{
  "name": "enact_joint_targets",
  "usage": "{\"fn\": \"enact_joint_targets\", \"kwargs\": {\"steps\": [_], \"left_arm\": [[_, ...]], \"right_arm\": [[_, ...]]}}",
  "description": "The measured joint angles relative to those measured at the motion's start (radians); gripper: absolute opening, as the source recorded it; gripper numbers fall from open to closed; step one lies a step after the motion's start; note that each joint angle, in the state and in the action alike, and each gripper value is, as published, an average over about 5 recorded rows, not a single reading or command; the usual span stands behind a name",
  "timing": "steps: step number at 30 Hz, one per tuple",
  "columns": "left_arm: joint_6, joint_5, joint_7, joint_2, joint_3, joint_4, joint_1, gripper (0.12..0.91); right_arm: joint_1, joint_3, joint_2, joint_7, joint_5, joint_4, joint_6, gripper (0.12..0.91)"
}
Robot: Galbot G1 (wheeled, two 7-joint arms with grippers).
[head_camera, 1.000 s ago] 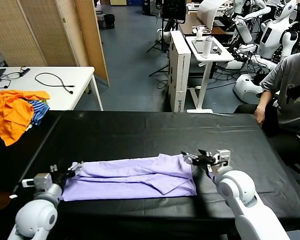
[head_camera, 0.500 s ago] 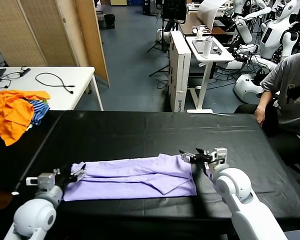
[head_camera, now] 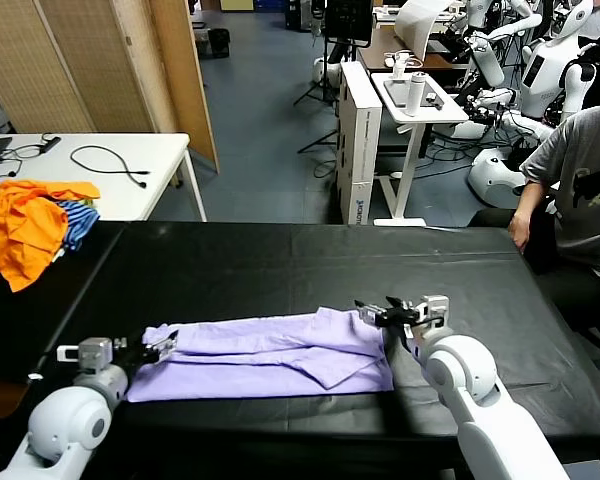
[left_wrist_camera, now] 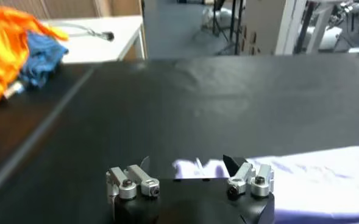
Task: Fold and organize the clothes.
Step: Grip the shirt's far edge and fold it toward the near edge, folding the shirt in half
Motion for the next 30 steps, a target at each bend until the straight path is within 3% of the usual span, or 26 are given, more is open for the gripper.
{"fn": "enact_joint_targets", "kwargs": {"steps": [10, 19, 22, 25, 27, 30], "left_arm": [[0.002, 0.003, 0.01, 0.001, 0.0, 0.012, 0.002, 0.907], [-0.009, 0.005, 0.01, 0.004, -0.001, 0.016, -0.003, 0.897], [-0.013, 0.005, 0.01, 0.004, 0.0, 0.019, -0.005, 0.834], [-0.018, 0.006, 0.01, 0.003, 0.0, 0.022, -0.006, 0.718], [-0.025, 0.008, 0.011, 0.002, 0.001, 0.023, -0.006, 0.612], [-0.041, 0.016, 0.013, -0.001, 0.005, 0.027, -0.01, 0.428]], "right_arm": [[0.01, -0.004, 0.028, -0.003, -0.016, -0.055, 0.0, 0.766], [0.003, -0.007, 0.034, -0.004, -0.019, -0.064, 0.0, 0.555], [-0.003, -0.004, 0.034, -0.004, -0.02, -0.063, 0.0, 0.488], [-0.008, -0.003, 0.035, -0.005, -0.023, -0.063, 0.001, 0.361], [-0.011, -0.003, 0.037, -0.005, -0.026, -0.063, 0.001, 0.238], [-0.015, 0.0, 0.042, -0.006, -0.032, -0.061, 0.0, 0.145]]}}
